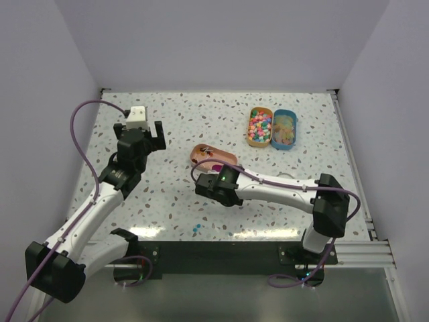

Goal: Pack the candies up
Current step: Place the fake candies in the packing bottle, then place the spatula at the center of the board.

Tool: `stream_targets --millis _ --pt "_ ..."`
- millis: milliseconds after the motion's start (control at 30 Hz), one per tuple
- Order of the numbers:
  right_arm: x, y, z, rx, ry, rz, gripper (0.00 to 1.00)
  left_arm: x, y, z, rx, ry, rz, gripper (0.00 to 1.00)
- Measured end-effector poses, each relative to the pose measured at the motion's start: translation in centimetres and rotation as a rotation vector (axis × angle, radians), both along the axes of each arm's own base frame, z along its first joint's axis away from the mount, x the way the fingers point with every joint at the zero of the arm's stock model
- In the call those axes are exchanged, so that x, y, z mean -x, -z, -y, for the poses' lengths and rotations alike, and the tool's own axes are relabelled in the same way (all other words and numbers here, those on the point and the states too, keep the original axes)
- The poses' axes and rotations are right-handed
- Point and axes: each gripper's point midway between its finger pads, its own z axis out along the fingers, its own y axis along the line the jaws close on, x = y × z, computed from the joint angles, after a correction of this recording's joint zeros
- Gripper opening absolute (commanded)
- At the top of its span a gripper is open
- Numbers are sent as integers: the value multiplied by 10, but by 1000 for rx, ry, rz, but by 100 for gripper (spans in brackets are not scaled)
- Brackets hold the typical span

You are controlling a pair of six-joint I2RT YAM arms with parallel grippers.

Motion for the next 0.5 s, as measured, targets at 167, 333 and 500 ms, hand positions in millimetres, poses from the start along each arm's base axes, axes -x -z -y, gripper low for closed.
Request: stream_targets --millis 167,333,500 --pt "4 -9 7 -47 8 11 0 0 1 0 -2 0 -4 98" --pt "6 -14 22 -169 100 -29 0 -1 1 0 -2 0 -4 98" --pt "-16 -12 50 -405 362 -32 0 -1 1 0 -2 1 -4 98"
